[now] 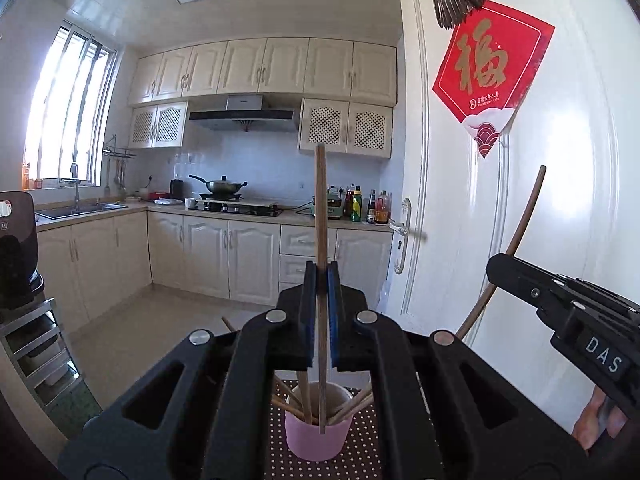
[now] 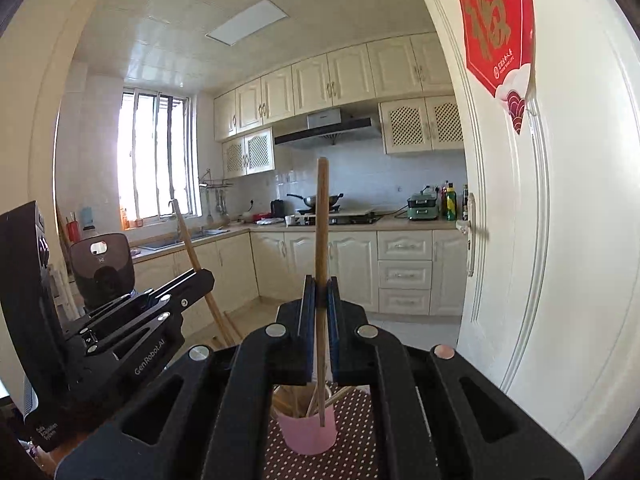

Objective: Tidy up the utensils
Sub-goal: 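Lift both held chopsticks upright and lower them into the pink cup, then open both grippers to release the chopsticks inside the pink cup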

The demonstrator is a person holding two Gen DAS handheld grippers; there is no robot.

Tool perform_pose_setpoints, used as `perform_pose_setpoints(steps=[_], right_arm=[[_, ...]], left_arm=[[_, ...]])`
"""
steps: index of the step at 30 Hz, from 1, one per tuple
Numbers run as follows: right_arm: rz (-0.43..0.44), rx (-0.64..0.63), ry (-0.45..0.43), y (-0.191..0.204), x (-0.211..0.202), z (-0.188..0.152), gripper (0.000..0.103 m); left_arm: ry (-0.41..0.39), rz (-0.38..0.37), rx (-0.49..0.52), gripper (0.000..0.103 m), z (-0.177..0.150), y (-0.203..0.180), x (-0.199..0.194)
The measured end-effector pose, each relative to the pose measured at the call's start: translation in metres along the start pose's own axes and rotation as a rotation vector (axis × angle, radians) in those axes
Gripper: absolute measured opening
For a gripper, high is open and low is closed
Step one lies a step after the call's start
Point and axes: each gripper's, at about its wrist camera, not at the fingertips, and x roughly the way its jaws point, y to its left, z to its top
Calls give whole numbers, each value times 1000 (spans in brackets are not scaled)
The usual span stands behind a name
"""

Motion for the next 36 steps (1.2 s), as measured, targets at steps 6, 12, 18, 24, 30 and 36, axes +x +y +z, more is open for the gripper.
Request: perform_pose_setpoints(steps=[6,12,18,24,30,36], right_arm=[[7,33,-26,-8,14,-4,4],[15,51,-42,-8,24,-4,4],[41,53,-67,0,27,-3,4],[17,-7,-109,15,32,-4,4],[21,4,-75,14,47,-12,4],[29,26,-29,11,53,-22,4]], left_arm=[[-37,12,0,5,-8,-3,19],[4,-6,0,5,-30,2,34],[26,-14,14,6,-43,5,37],[42,-35,3,6,-41,8,36],[49,-33,4,7,-39,11,33],[50,-35,-4,7,-39,15,29]])
